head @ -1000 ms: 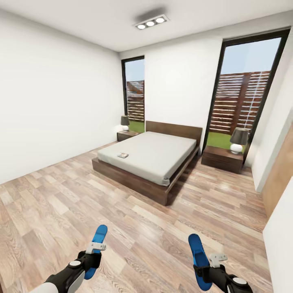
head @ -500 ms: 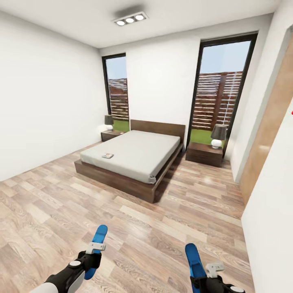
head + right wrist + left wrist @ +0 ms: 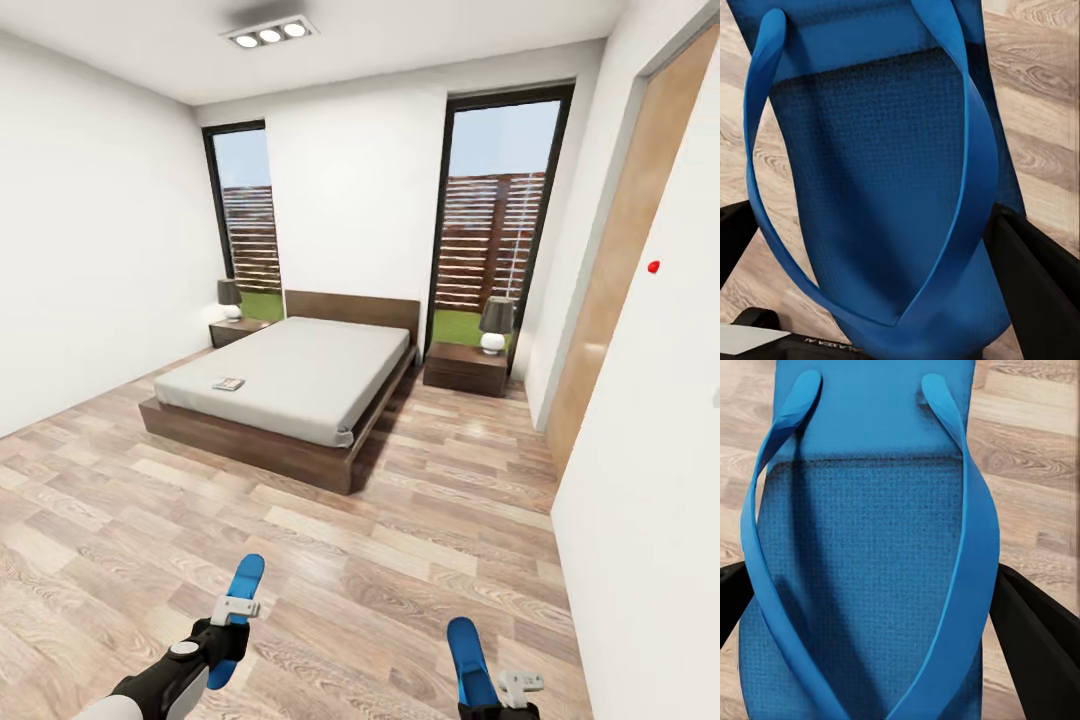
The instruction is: In the bedroom, move the book from the bed onto either nightstand, and place the two sandals side by side next to the bed.
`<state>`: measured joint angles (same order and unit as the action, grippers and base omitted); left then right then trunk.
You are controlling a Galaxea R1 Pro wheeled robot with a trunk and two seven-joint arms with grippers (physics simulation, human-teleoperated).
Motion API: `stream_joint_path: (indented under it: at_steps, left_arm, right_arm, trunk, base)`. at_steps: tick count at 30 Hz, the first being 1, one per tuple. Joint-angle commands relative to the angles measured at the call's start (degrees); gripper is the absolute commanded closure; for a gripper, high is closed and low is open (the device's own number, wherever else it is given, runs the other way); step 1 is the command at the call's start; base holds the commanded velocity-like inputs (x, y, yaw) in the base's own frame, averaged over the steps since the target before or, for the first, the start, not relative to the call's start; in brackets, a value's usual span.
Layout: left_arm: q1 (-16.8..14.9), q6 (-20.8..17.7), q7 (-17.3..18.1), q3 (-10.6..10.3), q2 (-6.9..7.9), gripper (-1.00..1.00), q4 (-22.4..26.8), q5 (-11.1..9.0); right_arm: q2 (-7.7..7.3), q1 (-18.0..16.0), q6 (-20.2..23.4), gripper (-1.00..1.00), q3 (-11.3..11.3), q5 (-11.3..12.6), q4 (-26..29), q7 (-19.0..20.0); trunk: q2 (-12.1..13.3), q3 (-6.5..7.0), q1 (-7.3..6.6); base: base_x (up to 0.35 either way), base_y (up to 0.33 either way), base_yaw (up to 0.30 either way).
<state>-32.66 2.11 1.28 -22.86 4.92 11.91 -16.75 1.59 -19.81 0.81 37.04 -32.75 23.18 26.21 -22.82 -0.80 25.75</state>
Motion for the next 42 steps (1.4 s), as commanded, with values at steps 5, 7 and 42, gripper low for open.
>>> stream_joint_path:
  at_steps: [5,7,42]
  left_arm:
    - [0.0,-1.0,-0.2,-0.3,0.05,1.00,0.0,-0.5]
    - [0.0,-3.7,-0.4,-0.2,0.03,1.00,0.0,-0.6]
    - [0.3,-1.6,-0.8,0.1,-0.04,1.00,-3.0,-0.9]
  right_arm:
    - [0.21,-0.1,-1.2,1.00,0.8,-0.5,-0.6,-2.8]
    - [0.23,-0.1,-1.3,1.00,0.8,-0.5,-1.1,-3.5]
    - [0.40,-0.1,-1.4,1.00,0.8,-0.5,-3.1,-4.2]
  trunk:
    - [-0.1,-0.39,0.03]
    - [-0.1,-0.51,0.03]
    - [-0.1,-1.59,0.03]
  base:
    - [0.000,0.000,-0.193]
    - [0.000,0.000,-0.142]
    - [0.000,0.000,-0.017]
